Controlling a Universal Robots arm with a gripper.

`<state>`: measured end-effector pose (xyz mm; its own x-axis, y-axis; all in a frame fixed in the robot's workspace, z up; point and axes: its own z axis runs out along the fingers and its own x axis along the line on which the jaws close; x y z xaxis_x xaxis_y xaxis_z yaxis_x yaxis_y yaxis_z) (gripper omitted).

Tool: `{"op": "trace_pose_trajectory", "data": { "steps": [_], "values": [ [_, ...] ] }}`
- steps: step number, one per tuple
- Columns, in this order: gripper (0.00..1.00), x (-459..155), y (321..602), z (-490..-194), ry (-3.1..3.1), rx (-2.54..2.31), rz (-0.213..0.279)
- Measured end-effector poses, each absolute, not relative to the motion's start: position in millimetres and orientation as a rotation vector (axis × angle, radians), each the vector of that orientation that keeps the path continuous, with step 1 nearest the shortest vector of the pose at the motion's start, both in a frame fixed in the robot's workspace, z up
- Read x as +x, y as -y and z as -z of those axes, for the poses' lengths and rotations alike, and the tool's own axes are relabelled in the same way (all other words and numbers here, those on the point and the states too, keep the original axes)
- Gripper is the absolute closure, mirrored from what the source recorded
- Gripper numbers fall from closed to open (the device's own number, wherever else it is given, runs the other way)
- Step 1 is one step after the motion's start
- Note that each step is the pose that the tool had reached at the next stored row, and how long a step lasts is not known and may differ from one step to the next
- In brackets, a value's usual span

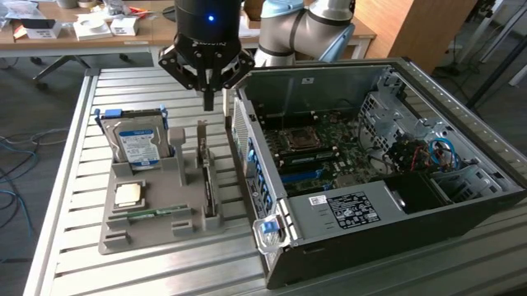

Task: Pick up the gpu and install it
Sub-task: 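Reach for the gpu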

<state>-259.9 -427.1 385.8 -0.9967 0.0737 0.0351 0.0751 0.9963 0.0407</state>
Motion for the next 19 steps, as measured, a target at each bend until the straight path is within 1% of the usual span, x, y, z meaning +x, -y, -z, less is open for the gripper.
{"op": "trace_pose_trajectory", "data": {
  "steps": [19],
  "values": [
    [0.89, -265, 463, -385, 3.105, -0.116, 0.065]
  ]
}}
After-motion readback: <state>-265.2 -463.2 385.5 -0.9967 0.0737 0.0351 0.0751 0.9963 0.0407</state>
